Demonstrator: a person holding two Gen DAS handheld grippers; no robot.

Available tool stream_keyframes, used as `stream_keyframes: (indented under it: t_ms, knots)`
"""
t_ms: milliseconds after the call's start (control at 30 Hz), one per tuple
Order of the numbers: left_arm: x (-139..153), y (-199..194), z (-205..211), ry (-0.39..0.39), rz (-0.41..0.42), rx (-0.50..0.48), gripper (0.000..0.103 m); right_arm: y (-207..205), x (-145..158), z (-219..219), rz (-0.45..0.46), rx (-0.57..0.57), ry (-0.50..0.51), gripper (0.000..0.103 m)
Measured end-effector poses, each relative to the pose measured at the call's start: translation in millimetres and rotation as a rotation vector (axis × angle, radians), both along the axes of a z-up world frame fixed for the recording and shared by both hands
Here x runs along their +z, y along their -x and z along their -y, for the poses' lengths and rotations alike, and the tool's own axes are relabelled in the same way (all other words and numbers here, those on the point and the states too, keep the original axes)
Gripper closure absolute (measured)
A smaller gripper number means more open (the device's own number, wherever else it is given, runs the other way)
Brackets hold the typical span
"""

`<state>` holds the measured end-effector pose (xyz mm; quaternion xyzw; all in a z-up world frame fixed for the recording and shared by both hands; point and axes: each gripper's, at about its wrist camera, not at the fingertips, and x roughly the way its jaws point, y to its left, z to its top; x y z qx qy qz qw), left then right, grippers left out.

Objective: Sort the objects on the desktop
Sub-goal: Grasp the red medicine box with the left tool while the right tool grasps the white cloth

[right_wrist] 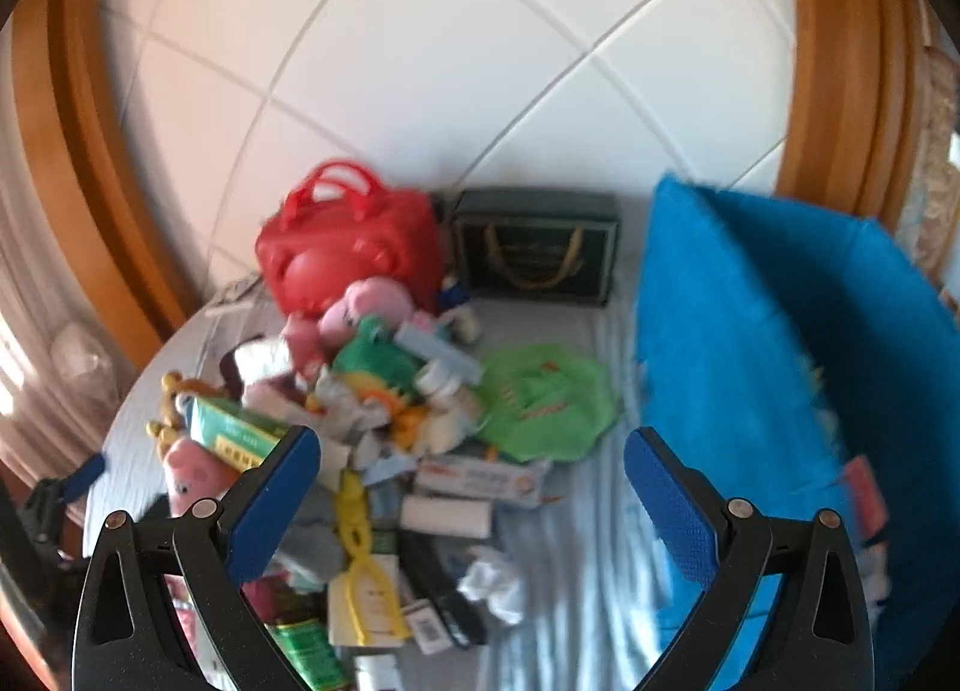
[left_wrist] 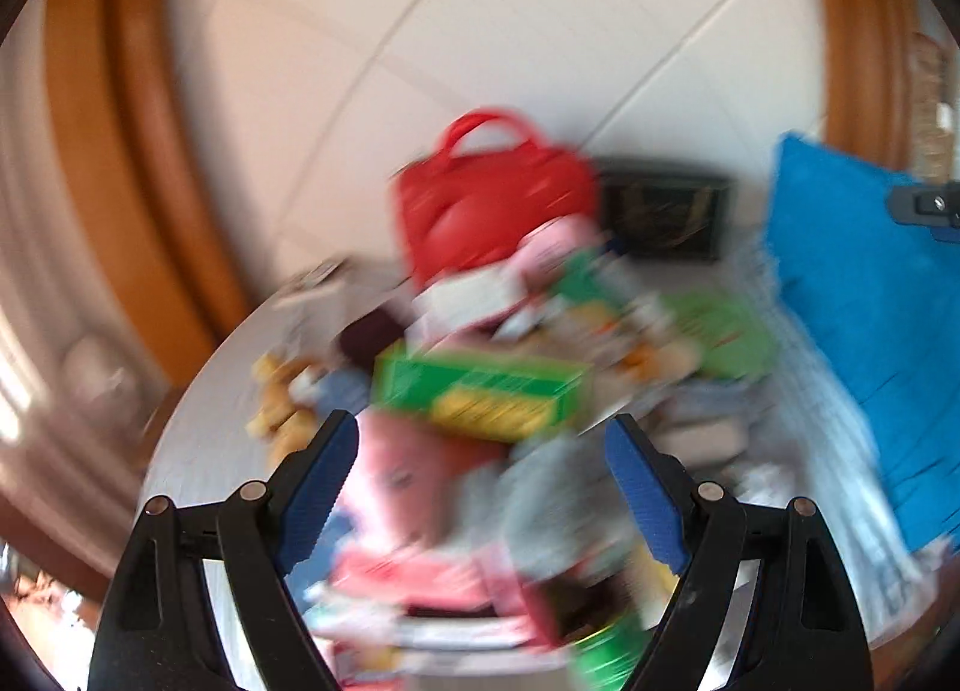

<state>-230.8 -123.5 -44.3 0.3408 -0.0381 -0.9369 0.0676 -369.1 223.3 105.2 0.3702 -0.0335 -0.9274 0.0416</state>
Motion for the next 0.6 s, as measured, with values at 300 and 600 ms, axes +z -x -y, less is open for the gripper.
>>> stream_keyframes:
  t_ms: [300,600]
  knots:
    - [-72,-61,122,-0.085,0.12,0.27,0.019,15,-112,66,0.151,0.123,0.011,0.0]
    - [-126,-107,172,-0.203,0.258,0.419,0.019,-4,-172,77,0.221,0.182,-0.094,0.0]
